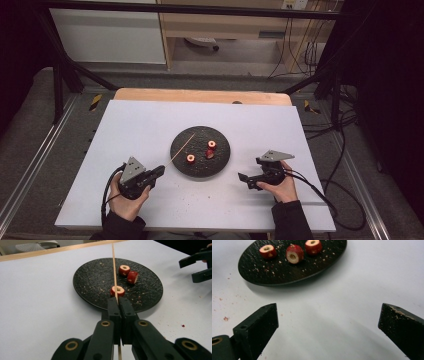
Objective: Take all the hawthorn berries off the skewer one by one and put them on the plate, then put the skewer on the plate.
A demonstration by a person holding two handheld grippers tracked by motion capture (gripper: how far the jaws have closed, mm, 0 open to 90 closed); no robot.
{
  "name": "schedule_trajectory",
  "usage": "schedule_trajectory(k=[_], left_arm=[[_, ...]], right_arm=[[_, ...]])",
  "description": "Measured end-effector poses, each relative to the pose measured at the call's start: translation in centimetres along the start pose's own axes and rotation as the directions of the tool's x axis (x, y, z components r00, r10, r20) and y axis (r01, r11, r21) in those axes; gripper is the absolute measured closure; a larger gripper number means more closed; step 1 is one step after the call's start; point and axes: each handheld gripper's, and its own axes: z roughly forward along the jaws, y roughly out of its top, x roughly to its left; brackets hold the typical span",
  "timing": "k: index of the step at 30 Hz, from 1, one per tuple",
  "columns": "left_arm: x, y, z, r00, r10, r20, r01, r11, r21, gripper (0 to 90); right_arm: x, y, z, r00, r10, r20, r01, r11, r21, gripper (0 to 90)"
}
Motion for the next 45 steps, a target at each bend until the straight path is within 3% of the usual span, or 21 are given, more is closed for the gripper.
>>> schedule_trajectory(k=[14,27,38,45], left_arm=[[1.3,2.6,1.5,0.9998,-0.004,-0.022,0.004,0.9997,0.023,88.5],[1.6,4.5,5.1,0.9995,-0.002,-0.030,0.004,0.9972,0.074,88.5],[2.0,4.5,7.8,0.9982,-0.026,-0.055,0.032,0.9923,0.120,88.5],[1.3,4.6,9.6,0.9980,-0.021,-0.060,0.029,0.9902,0.137,88.5]], right_arm=[[-0.9,-1.3,-1.4,0.9995,0.027,0.018,-0.027,1.000,0.000,2.5],[-1.1,-1.7,-1.6,0.9994,0.030,0.019,-0.030,1.000,0.007,2.2],[-1.0,-2.0,-1.5,0.9994,0.030,0.016,-0.030,0.999,0.015,2.2],[-1.0,-2.0,-1.5,0.9995,0.028,0.013,-0.028,0.999,0.015,2.2]])
